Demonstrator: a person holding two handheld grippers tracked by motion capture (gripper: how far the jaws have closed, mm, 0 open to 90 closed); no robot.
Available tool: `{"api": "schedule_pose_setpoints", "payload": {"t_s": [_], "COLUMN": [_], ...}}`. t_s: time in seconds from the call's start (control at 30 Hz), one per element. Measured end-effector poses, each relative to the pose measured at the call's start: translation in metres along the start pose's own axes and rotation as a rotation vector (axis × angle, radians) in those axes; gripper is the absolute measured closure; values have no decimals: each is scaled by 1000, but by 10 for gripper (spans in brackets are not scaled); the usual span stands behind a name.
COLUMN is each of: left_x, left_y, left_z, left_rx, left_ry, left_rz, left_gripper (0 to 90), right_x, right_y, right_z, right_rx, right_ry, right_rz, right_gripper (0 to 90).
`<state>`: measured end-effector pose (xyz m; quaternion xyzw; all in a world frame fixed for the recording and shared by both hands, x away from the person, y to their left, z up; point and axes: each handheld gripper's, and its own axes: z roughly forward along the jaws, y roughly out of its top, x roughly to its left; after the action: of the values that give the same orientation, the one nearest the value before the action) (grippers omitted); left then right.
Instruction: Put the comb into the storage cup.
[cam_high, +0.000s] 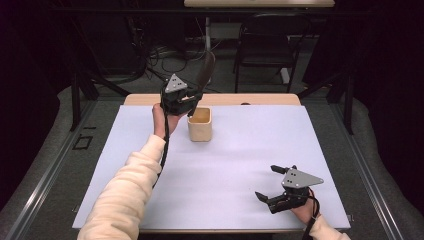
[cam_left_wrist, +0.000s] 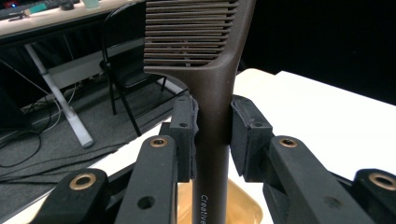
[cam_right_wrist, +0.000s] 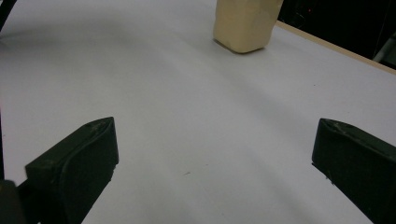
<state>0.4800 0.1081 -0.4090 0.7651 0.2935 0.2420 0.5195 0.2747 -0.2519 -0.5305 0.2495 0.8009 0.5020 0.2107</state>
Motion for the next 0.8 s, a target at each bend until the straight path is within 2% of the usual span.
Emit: {"api": "schedule_pose_setpoints", "payload": {"t_s": [0.47, 0.8], "left_x": [-1, -1], "left_y": [-7, -13], "left_z": [5, 9], "left_rx": [-45, -52], "left_ry": [-14, -17], "left_rz": [-19, -26], "left_gripper": [724, 724], "right_x": [0, 0], "right_y": [0, 0], "right_z": [0, -1], "right_rx": [0, -2], "right_ry": [2, 0], "right_rz": [-3, -2], "right_gripper": [0, 0]}}
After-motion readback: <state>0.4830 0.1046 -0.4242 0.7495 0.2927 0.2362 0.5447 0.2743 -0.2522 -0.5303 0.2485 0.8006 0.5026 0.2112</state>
